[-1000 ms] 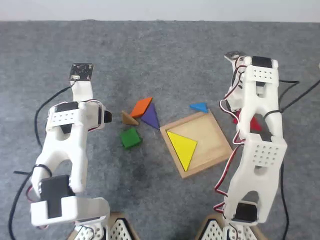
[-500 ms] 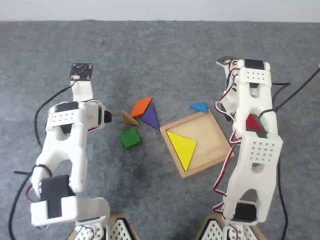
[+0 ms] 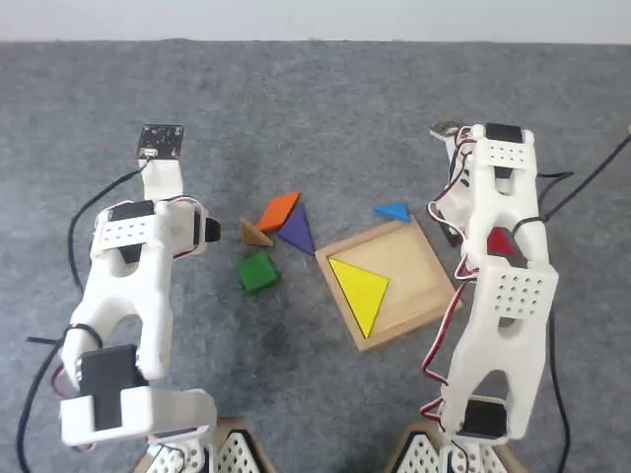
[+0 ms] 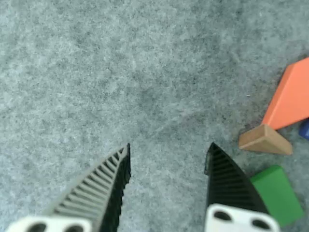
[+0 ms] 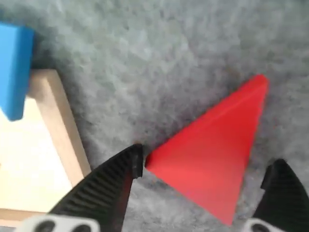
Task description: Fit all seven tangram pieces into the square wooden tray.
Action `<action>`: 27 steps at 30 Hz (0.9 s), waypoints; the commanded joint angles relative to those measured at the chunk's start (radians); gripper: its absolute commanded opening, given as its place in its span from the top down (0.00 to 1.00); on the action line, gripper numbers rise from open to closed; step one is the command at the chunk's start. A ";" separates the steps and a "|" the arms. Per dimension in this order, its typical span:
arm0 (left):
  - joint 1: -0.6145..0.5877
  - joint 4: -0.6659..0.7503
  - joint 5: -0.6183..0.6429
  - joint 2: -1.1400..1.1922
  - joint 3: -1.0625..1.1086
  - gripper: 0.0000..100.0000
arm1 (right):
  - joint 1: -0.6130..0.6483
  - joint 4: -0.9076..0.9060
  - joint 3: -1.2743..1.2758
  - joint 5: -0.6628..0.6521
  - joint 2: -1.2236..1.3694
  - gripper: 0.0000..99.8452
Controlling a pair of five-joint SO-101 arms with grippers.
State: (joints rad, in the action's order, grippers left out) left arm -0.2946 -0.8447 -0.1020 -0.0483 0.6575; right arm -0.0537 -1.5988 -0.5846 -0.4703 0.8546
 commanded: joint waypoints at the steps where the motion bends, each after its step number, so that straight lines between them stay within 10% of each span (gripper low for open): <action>1: -0.006 0.021 -0.012 -0.003 -0.007 0.75 | -0.005 0.022 -0.018 -0.011 0.008 0.62; 13: -0.006 0.021 -0.012 -0.003 -0.007 0.75 | -0.024 0.044 -0.018 0.038 0.019 0.85; 27: -0.006 0.021 -0.012 -0.003 -0.007 0.75 | -0.018 -0.142 -0.258 0.040 0.010 0.85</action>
State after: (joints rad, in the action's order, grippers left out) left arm -0.2946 -0.8447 -0.1020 -0.0483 0.6575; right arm -0.0844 -1.6356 -0.6966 -0.4427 0.8777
